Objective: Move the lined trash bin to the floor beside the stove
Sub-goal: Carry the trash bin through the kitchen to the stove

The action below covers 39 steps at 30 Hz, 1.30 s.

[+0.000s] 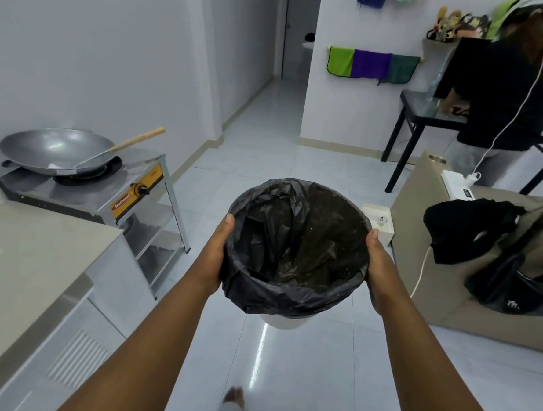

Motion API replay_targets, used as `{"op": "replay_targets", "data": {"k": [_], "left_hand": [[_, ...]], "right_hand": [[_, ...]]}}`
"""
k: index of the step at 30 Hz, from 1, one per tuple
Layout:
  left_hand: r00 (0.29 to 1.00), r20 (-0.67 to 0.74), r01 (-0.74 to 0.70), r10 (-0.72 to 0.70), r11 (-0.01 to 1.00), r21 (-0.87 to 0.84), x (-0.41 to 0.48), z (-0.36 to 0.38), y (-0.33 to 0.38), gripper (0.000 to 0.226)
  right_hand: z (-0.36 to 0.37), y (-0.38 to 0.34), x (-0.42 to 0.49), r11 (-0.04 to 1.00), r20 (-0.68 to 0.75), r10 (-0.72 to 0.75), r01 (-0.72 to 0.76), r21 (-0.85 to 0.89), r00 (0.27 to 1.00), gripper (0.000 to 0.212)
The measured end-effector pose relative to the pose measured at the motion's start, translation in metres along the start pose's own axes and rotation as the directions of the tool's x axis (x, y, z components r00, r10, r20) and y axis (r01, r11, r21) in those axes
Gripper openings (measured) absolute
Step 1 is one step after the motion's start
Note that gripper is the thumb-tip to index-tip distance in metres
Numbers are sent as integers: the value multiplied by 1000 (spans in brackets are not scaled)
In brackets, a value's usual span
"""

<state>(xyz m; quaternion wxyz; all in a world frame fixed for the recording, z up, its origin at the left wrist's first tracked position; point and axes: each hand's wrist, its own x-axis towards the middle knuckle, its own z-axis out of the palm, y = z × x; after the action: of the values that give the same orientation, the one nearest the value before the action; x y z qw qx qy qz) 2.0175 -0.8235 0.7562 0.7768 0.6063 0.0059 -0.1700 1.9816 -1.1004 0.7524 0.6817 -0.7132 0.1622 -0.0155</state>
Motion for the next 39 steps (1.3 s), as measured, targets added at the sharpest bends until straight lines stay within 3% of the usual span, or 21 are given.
{"op": "replay_targets", "data": {"k": [6,12,20,23,26,33,39], "left_hand": [[999,40,-32,33,999,-23,110,-6,20,67],[995,91,-24,28,999,-40,230,-16,63,64],[992,118,-49,45,998,30,377,-15,94,68],[992,122,-33,31,999,15,425,-12,94,68],[996,89,-33,32,999,8,477,-7,95,67],[999,-11,-44,45,999,7,596,20,121,68],[990,-125,-65,62,998,-22,680,28,141,66]], "right_hand": [[9,-14,102,1000,-15,-5,5,-6,1000,89],[22,-48,211,998,-53,-46,43,-50,998,76],[25,-73,344,999,-87,-34,32,-24,996,97],[22,-78,393,1000,-92,-8,7,-12,996,86],[18,-83,452,1000,-84,-20,20,-4,996,83],[-1,-111,601,999,24,-13,14,-44,1000,96],[2,-133,711,993,121,-60,72,-91,991,79]]}}
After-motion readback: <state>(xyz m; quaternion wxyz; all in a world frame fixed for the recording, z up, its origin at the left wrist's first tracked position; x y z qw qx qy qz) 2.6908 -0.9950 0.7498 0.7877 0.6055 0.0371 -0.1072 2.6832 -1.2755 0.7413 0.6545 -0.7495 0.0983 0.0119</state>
